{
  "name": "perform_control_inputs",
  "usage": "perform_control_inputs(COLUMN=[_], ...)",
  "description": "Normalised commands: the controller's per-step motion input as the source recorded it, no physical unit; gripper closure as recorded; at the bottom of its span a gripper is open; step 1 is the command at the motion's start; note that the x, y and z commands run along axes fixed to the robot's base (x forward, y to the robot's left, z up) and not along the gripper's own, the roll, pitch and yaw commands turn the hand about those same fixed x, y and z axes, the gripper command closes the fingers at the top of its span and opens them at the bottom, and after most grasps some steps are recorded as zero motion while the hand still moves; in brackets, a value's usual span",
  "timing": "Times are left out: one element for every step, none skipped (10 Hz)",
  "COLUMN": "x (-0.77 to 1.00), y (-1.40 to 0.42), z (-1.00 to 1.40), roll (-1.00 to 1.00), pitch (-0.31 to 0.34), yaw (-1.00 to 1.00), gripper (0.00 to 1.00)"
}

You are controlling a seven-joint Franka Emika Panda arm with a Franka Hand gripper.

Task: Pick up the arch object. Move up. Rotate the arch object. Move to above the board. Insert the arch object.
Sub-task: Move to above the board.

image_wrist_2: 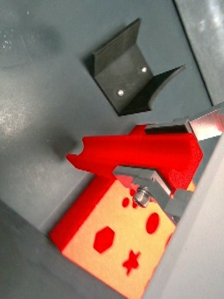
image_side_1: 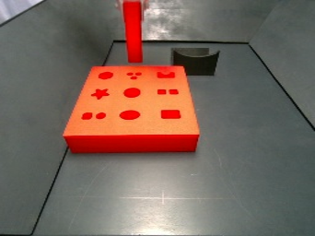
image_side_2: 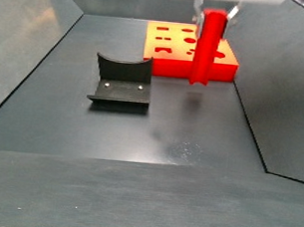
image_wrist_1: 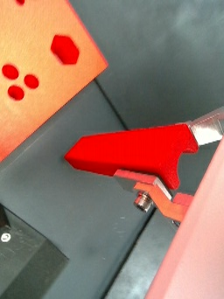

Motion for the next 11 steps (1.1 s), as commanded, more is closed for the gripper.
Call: perform_control_inputs(x=[-0.14,-0.13,-0.13,-0.12,-0.11,-0.10,-0.09,-0.07,-0.05,-0.03,-0.02], y=[-0.08,-0.08,-0.07,-0.07,-0.07,-0.06,-0.05,-0.05,-0.04,-0.02,-0.01], z=[1.00,1.00,1.00,1.00,1.00,1.00,1.00,1.00,0.99,0.84,0.68], roll=[-0.09,-0.10,-0.10,-0.11,-0.12,-0.12,-0.12,-0.12,-0.13,-0.13,-0.13], pitch=[0.019,0.013,0.011,0.010,0.016,0.024,0.035,0.044,0.048,0.047,0.048], yaw=[0.04,0.02,0.01,0.00,0.00,-0.01,-0.01,-0.02,-0.02,-0.02,-0.03], gripper=[1.00,1.00,1.00,1.00,1.00,1.00,1.00,1.00,1.00,1.00,1.00])
